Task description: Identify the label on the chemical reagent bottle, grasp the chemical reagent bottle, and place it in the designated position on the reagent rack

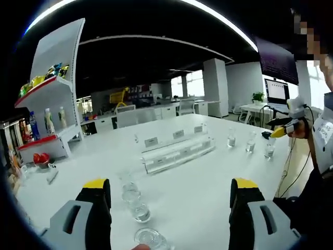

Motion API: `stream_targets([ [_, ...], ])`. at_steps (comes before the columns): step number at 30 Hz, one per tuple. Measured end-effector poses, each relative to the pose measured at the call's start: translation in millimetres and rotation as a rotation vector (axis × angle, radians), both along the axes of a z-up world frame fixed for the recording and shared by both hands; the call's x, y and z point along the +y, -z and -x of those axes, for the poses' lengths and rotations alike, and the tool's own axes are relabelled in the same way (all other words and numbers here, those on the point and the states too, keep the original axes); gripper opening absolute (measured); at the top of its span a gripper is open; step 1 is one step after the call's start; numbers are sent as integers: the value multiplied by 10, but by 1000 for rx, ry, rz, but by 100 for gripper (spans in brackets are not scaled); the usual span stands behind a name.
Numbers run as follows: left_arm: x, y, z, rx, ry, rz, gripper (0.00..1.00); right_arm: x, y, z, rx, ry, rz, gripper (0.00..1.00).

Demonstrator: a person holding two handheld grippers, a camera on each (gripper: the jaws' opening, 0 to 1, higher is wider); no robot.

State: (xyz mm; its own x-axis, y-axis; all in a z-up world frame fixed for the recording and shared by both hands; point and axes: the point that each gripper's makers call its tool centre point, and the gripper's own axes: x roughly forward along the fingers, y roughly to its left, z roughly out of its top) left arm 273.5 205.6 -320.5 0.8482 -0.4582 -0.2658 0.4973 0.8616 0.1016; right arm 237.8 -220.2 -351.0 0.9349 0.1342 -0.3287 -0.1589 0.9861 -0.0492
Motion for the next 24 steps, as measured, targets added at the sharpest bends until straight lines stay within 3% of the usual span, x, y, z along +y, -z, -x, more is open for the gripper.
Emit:
stream_targets([
  [24,97,43,-4,10,-29,2,95,36,0,-87,12,-13,-5,97],
])
